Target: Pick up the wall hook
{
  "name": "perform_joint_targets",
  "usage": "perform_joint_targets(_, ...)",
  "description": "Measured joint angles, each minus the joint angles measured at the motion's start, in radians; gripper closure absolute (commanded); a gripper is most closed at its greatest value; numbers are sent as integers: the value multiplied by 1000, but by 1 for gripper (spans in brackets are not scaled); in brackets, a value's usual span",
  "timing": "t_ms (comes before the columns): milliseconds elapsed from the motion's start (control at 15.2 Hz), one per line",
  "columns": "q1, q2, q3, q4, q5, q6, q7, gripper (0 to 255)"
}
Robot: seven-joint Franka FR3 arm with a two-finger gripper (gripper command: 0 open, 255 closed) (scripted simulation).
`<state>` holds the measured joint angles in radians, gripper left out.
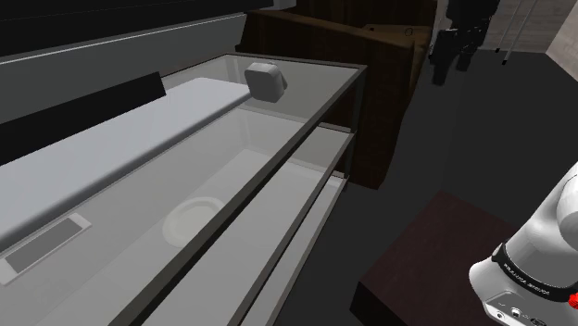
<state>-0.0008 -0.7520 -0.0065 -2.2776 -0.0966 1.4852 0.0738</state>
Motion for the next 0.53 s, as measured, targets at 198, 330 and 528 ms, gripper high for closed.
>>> perform_joint_targets(198,6,36,24,31,11,9,25,0)
perform_joint_targets(330,14,79,55,60,21,29,58,0)
perform_joint_targets(528,23,167,102,131,30,54,110,0)
